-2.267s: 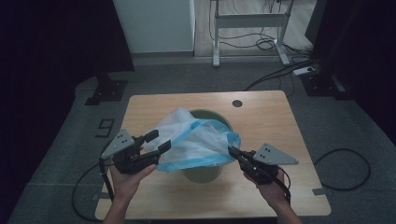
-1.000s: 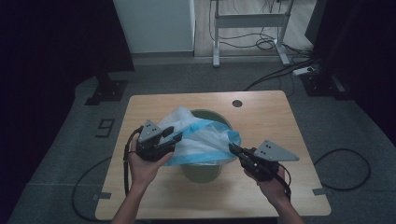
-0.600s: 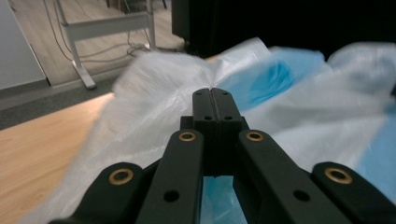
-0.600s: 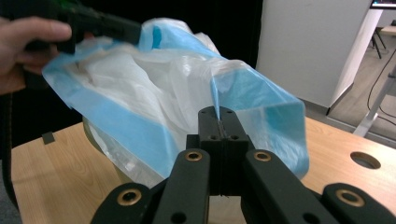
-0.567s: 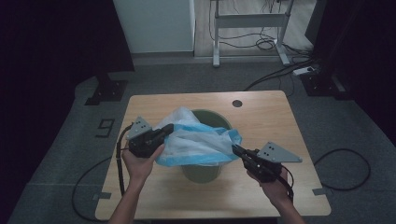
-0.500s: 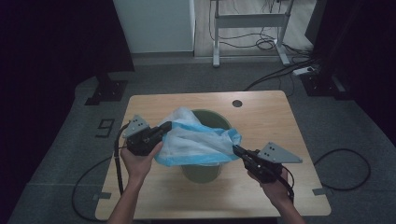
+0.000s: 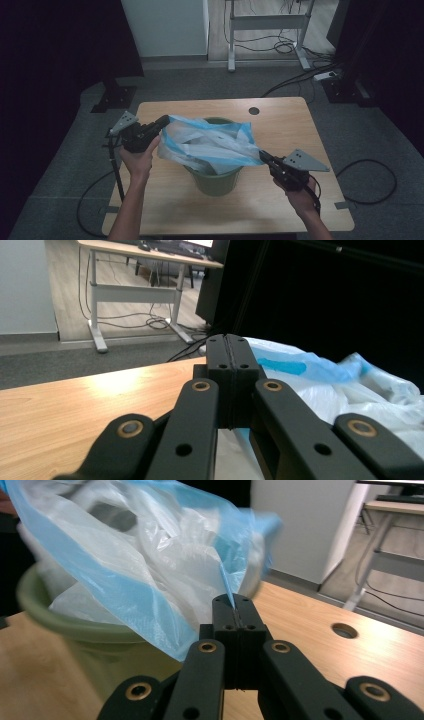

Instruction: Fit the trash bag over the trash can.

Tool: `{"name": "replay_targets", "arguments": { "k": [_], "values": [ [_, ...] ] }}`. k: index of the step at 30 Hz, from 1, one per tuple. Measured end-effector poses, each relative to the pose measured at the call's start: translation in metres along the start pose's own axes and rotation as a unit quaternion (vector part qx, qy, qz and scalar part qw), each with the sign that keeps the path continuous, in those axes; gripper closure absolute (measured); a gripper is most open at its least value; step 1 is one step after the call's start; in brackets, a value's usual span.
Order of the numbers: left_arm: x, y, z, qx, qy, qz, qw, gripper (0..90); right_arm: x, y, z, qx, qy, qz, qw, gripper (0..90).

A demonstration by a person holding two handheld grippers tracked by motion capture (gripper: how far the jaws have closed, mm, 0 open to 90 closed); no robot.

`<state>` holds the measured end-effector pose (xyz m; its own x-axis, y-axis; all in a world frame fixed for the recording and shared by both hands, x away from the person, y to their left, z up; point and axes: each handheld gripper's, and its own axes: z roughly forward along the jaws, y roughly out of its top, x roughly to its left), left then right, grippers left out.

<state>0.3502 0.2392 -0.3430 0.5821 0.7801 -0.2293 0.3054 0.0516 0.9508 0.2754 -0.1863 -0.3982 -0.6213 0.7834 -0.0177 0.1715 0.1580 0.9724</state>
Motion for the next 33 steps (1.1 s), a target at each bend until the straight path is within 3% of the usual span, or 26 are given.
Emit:
{"name": "replay_targets", "arguments": {
  "k": [6,8,13,21,33],
  "values": [
    [0.004,-0.008,-0.021,-0.01,-0.008,-0.006,0.9999,90.0,-0.012,0.002,-0.009,-0.013,-0.017,0.012,0.9997,89.2],
    [0.004,-0.011,-0.024,-0.01,-0.008,-0.005,0.9999,90.0,-0.012,0.002,-0.012,-0.015,-0.016,0.012,0.9997,89.2],
    [0.009,-0.037,-0.044,-0.004,-0.015,-0.022,0.9996,90.0,-0.004,-0.011,-0.027,-0.015,0.003,0.021,0.9997,89.2],
    [0.01,-0.058,-0.051,0.009,-0.035,-0.033,0.9988,90.0,0.003,-0.034,-0.035,-0.001,0.021,0.043,0.9988,89.2],
    [0.014,-0.083,-0.067,0.04,-0.063,-0.043,0.9962,90.0,0.006,-0.055,-0.036,0.023,0.032,0.048,0.9981,89.2]
  ]
}}
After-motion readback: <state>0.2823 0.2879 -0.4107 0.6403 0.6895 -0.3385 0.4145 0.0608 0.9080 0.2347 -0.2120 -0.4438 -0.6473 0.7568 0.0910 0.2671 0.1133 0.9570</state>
